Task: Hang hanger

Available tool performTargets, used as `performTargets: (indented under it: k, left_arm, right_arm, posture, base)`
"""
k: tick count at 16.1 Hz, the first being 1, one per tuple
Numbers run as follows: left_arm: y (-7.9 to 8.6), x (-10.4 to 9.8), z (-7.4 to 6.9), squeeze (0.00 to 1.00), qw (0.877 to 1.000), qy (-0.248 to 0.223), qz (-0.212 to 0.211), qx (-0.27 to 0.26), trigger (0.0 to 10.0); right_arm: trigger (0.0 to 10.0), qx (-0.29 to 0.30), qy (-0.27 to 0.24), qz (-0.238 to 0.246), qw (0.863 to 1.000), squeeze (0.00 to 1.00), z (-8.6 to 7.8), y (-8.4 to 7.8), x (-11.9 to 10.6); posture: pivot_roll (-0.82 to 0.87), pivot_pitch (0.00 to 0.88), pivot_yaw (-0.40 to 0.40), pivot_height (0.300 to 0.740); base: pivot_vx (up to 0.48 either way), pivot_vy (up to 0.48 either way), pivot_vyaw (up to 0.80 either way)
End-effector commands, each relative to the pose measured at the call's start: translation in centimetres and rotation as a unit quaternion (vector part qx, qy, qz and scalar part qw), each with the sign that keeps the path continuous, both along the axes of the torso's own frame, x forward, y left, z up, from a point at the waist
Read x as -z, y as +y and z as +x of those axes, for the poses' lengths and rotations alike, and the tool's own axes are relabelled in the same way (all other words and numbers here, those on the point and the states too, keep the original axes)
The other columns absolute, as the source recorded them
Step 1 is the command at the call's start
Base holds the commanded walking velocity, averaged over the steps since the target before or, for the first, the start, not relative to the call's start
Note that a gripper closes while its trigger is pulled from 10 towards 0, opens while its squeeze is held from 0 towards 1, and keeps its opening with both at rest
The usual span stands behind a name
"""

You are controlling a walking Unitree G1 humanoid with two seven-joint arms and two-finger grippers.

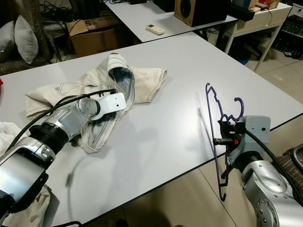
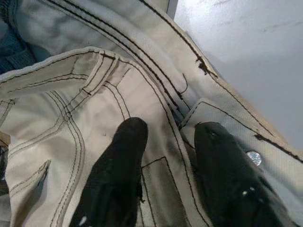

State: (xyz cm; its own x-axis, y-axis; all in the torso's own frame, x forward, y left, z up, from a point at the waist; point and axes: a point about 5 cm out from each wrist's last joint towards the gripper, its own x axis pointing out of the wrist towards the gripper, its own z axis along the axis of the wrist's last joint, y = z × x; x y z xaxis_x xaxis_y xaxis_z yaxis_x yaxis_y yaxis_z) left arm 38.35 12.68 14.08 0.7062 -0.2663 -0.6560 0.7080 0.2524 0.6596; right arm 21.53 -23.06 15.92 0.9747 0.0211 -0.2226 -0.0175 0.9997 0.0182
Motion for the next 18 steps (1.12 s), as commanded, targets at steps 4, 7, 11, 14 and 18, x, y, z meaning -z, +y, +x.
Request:
performTargets:
  k: [4, 7, 11, 14, 18]
  left_arm:
    - [1.1, -0.5, 0.3, 0.00, 1.000, 0.005, 0.013, -0.026, 0.0]
    - [1.5, -0.6, 0.4, 0.00, 0.999, 0.010, -0.008, -0.043, 0.0]
    - [2.0, -0.5, 0.4, 0.00, 0.997, 0.008, -0.036, -0.065, 0.0]
    - [2.2, -0.6, 0.3, 0.00, 0.989, 0.003, -0.118, -0.090, 0.0]
    - [2.2, -1.4, 0.4, 0.00, 0.974, -0.009, -0.201, -0.100, 0.0]
  right_arm:
    - [10.0, -0.001, 0.000, -0.007, 1.000, 0.00, 0.0, 0.0, -0.1]
    - [10.0, -0.007, 0.000, -0.006, 1.000, 0.00, 0.2, 0.1, 0.0]
    - [10.0, -0.010, 0.000, -0.005, 1.000, 0.00, 0.3, 0.1, 0.0]
    - [10.0, -0.012, -0.001, -0.006, 1.000, 0.00, 0.5, 0.0, 0.0]
    - [10.0, -0.016, -0.002, -0.007, 1.000, 0.00, 0.8, 0.0, -0.1]
  posture:
    - [-0.14, 0.021, 0.082, 0.740]
    - [-0.14, 0.017, 0.078, 0.740]
    - [-0.14, 0.012, 0.074, 0.740]
    - [-0.13, 0.000, 0.065, 0.740]
    - [-0.13, 0.000, 0.052, 0.740]
  base:
    - [0.000, 0.000, 0.00]
    - [0.000, 0.000, 0.00]
    - [0.000, 0.000, 0.00]
    - [0.000, 0.000, 0.00]
    - [0.000, 0.000, 0.00]
